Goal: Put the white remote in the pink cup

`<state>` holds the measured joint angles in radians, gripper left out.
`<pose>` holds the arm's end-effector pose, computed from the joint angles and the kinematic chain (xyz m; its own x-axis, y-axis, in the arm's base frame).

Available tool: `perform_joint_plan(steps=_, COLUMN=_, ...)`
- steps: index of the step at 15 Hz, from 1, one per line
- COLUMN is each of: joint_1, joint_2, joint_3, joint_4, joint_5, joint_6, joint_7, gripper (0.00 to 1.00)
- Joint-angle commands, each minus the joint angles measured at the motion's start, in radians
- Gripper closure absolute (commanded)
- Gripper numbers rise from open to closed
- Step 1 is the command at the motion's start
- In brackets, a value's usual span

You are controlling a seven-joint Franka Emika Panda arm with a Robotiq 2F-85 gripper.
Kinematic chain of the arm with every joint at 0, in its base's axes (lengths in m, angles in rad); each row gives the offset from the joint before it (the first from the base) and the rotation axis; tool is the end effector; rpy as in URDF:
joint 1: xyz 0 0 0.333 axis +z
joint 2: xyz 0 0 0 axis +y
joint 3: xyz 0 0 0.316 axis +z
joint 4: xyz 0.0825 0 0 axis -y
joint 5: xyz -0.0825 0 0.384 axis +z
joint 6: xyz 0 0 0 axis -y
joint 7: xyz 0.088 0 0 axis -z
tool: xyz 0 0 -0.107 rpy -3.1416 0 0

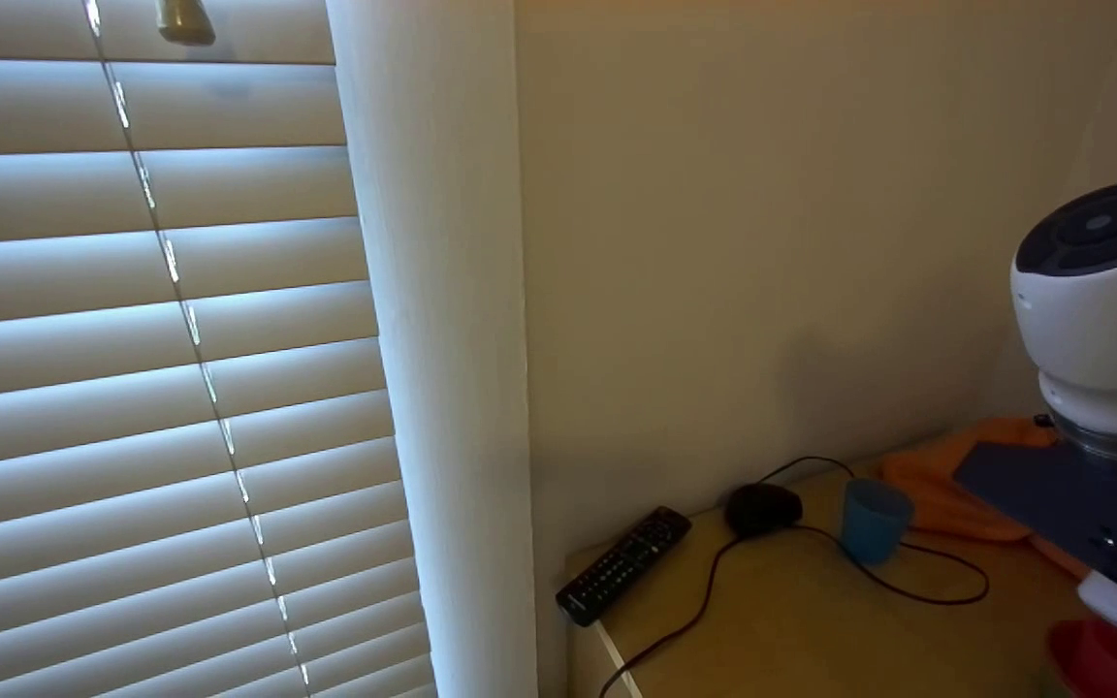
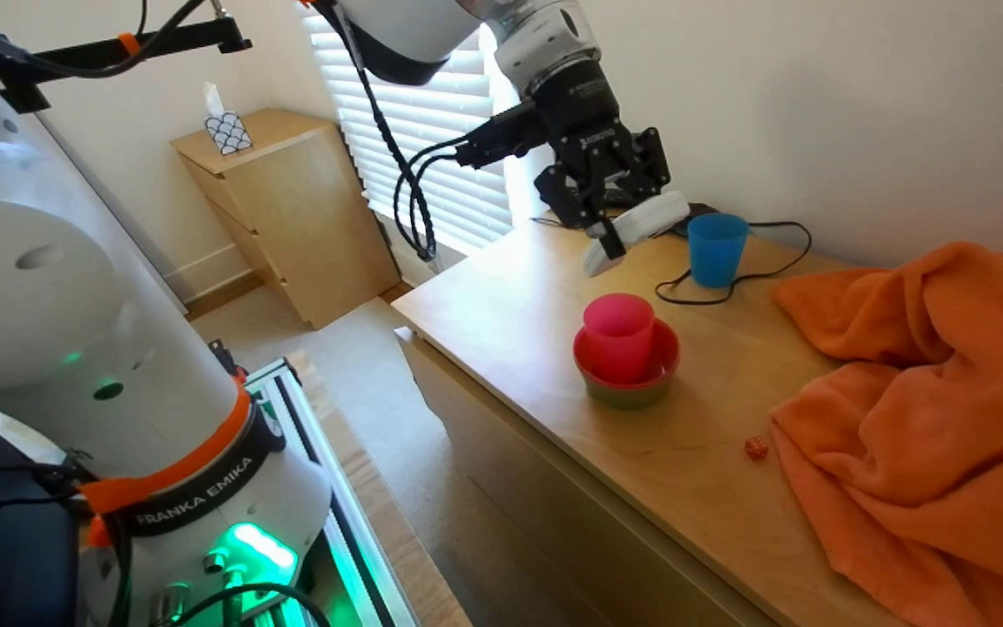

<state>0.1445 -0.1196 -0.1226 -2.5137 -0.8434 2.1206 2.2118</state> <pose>0.4333 -0.0237 0.3137 -0.0417 -0.7767 0.6285 -0.9980 0.0620 0.0104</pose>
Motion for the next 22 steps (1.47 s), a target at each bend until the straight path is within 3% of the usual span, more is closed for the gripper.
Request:
perform_joint_plan(steps=1, joint_1=-0.06, joint_2=-0.054, joint_3=0.088, joint_4=-0.05, joint_5=0.004, joint_6=-0.097, joint_7=0.038, gripper=0.69)
perform_joint_plan(steps=13, joint_1=-0.126, joint_2=0.014, joint_3=0.112, joint_4=0.004, joint_5=-0.013, joint_6=-0.121, joint_7=-0.068, gripper=0.69)
perform_joint_plan(steps=20, joint_1=-0.137, joint_2=0.092, joint_3=0.111, joint_4=0.057, joint_5=-0.001, joint_6=-0.158, joint_7=-0.058, gripper=0.69)
perform_joint_plan(steps=21, joint_1=-0.134, joint_2=0.101, joint_3=0.113, joint_4=0.062, joint_5=-0.001, joint_6=-0.167, joint_7=-0.06, gripper=0.55)
perform_joint_plan(steps=22, joint_1=-0.131, joint_2=0.108, joint_3=0.114, joint_4=0.065, joint_5=-0.002, joint_6=-0.169, joint_7=-0.057, gripper=0.19)
